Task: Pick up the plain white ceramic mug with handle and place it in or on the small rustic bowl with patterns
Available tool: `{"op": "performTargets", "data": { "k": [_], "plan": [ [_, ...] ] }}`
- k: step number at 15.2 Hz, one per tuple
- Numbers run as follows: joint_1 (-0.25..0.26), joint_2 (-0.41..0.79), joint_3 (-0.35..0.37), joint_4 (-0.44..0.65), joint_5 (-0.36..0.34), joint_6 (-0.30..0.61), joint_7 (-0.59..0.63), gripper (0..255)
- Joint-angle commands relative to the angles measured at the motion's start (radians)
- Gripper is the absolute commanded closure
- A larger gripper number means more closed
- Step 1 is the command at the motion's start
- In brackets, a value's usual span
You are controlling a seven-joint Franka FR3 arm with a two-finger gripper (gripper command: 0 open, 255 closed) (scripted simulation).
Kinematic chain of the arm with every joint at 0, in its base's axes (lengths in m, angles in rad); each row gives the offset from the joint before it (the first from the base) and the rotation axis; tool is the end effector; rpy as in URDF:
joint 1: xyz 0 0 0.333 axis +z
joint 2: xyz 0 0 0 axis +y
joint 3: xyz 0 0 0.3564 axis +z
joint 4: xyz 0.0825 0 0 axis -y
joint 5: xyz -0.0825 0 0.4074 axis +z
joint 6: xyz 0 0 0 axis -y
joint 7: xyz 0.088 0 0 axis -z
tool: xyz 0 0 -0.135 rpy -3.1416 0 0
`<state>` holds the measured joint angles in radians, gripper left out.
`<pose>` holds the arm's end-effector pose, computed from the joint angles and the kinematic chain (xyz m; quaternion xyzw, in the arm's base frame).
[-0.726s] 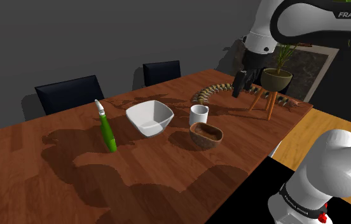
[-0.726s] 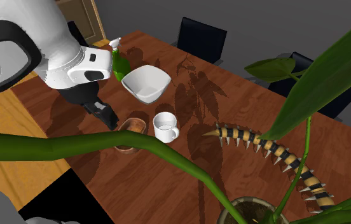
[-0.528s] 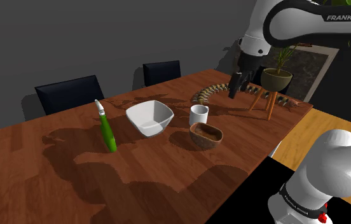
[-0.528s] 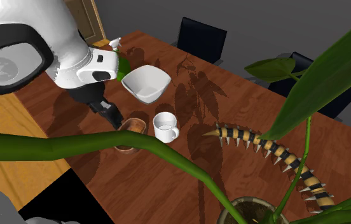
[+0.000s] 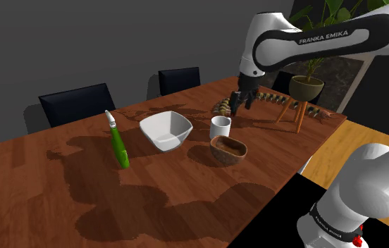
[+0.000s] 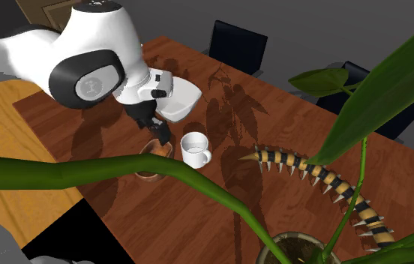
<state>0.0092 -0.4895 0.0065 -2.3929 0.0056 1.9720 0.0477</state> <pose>0.4142 0.0072 0.5026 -0.9993 0.0173 -0.0342 0.0022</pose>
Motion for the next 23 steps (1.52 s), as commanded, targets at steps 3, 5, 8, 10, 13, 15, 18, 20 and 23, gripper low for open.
{"op": "performTargets", "data": {
  "k": [3, 5, 8, 10, 13, 15, 18, 20, 23],
  "plan": [
    [-0.006, 0.164, 0.005, 0.061, -0.001, 0.095, 0.026, 0],
    [-0.008, 0.243, 0.008, 0.096, -0.002, 0.135, 0.040, 0],
    [-0.010, 0.363, 0.011, 0.158, -0.005, 0.185, 0.062, 0],
    [-0.011, 0.443, 0.012, 0.205, -0.008, 0.213, 0.076, 0],
    [-0.012, 0.496, 0.011, 0.228, -0.010, 0.239, 0.084, 0],
    [-0.012, 0.510, 0.011, 0.216, -0.010, 0.265, 0.084, 0],
    [-0.012, 0.532, 0.011, 0.200, -0.011, 0.304, 0.084, 0],
    [-0.012, 0.544, 0.011, 0.192, -0.011, 0.324, 0.085, 0],
    [-0.012, 0.545, 0.011, 0.192, -0.011, 0.324, 0.085, 0]
  ]
}}
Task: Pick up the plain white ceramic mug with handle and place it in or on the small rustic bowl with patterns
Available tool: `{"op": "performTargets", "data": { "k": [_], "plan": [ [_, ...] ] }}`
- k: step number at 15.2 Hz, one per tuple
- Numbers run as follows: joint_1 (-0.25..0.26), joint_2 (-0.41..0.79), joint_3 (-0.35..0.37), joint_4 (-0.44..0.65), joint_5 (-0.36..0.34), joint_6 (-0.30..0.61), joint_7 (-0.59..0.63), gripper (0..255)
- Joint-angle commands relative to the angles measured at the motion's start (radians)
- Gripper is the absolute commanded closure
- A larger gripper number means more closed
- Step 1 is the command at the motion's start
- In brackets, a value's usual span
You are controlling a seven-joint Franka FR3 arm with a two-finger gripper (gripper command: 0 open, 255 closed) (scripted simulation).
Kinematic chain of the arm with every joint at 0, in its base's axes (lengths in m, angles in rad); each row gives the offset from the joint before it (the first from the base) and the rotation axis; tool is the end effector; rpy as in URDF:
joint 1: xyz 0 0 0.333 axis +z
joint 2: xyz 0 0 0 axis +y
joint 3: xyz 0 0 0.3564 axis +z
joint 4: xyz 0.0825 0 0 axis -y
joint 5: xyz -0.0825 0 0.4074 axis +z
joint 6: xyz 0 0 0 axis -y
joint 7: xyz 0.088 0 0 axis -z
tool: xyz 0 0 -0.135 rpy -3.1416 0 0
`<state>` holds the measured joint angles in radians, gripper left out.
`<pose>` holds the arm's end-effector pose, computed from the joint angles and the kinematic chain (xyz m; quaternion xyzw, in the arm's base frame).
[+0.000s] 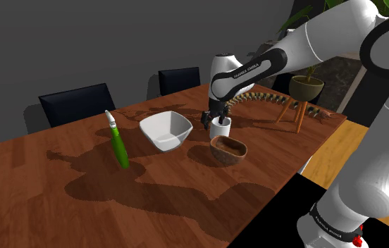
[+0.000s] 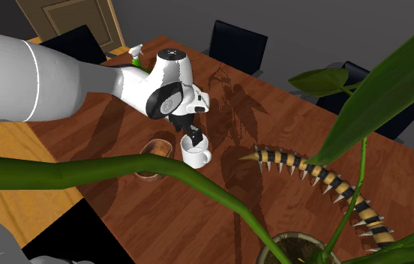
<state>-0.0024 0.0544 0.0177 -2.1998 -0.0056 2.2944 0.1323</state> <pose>0.5631 0.0083 0.3598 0.9982 -0.0567 0.0202 0.0002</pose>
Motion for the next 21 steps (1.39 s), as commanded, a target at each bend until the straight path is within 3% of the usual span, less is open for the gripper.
{"op": "performTargets", "data": {
  "k": [1, 4, 5, 14, 21],
  "plan": [
    [0.000, 0.001, 0.000, -0.001, 0.000, 0.002, 0.000, 0],
    [0.000, 0.001, 0.000, -0.001, 0.000, 0.001, 0.000, 0],
    [0.000, 0.001, 0.000, -0.001, 0.000, 0.001, 0.000, 255],
    [0.000, 0.001, 0.000, -0.001, 0.000, 0.002, 0.000, 255],
    [0.000, -0.047, 0.000, 0.043, 0.001, -0.090, -0.001, 255]
  ]
}}
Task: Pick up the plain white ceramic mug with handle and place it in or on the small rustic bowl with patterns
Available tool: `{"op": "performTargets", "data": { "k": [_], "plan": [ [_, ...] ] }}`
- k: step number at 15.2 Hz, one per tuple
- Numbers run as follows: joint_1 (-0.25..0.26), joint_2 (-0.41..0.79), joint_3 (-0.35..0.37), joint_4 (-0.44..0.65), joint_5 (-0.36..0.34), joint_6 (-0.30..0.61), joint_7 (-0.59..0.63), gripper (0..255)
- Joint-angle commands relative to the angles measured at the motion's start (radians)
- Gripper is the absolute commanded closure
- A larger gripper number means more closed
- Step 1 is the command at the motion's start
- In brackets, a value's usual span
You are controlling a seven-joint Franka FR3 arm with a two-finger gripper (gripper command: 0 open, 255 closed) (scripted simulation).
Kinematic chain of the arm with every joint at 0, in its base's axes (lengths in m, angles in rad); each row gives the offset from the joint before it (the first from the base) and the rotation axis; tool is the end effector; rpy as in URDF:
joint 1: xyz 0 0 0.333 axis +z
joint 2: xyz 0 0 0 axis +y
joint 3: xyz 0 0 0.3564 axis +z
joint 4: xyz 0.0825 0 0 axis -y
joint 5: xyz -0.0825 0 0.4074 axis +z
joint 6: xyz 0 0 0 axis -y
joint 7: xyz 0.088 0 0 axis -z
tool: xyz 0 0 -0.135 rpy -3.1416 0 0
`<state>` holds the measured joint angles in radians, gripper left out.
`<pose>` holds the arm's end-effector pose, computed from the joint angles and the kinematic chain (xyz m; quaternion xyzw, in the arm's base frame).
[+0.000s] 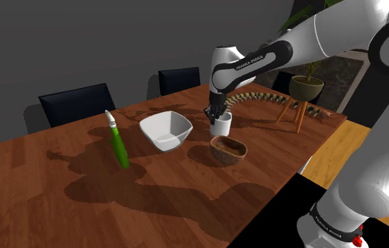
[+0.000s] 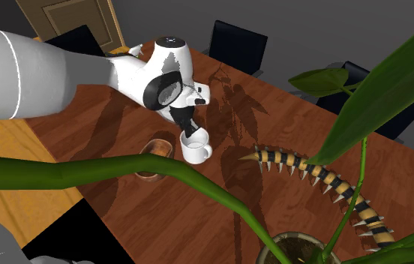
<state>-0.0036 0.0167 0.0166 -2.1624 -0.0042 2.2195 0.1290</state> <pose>0.5632 0.0071 0.3915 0.9982 -0.0567 0.0203 0.0001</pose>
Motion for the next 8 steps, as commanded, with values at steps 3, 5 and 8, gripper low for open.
{"op": "performTargets", "data": {
  "k": [3, 5, 8],
  "plan": [
    [0.001, -0.026, 0.001, 0.028, 0.001, -0.054, 0.002, 255],
    [0.001, -0.037, 0.001, 0.043, 0.001, -0.080, 0.001, 255],
    [0.001, -0.051, 0.001, 0.069, 0.001, -0.120, 0.001, 255]
  ]
}}
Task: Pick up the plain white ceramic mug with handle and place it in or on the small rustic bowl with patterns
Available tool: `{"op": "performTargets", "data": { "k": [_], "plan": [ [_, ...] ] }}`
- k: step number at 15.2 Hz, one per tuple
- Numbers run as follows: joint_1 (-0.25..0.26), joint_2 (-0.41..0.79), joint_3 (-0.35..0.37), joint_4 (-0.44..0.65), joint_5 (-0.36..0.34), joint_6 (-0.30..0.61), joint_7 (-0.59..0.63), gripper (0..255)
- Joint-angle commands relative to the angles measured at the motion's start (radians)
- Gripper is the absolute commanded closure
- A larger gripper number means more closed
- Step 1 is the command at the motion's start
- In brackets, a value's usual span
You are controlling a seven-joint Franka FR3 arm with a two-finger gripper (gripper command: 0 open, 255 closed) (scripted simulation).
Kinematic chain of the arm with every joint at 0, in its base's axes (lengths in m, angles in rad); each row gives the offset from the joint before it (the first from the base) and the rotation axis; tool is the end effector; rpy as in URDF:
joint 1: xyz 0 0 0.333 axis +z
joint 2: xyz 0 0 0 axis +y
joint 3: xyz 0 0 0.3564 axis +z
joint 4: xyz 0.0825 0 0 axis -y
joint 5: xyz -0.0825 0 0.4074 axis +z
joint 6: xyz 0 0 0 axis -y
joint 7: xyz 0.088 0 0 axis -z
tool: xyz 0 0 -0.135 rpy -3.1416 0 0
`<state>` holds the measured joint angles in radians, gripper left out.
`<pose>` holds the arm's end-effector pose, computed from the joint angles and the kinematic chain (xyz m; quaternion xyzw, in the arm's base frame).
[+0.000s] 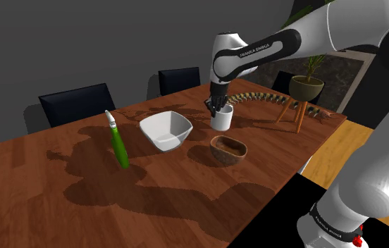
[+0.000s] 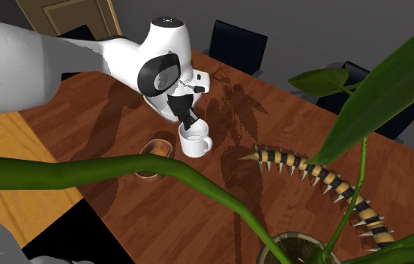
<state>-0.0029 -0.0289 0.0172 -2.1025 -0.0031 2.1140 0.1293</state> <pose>0.5622 0.0079 0.4363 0.9982 -0.0567 0.0203 0.0001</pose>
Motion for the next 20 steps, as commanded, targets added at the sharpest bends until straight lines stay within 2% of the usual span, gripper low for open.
{"op": "performTargets", "data": {
  "k": [1, 14, 20],
  "plan": [
    [0.000, -0.010, 0.000, 0.018, 0.000, -0.027, 0.000, 255],
    [0.000, -0.046, 0.000, 0.148, 0.001, -0.194, -0.001, 255],
    [0.036, -0.243, 0.045, -0.012, 0.014, -0.231, 0.074, 255]
  ]
}}
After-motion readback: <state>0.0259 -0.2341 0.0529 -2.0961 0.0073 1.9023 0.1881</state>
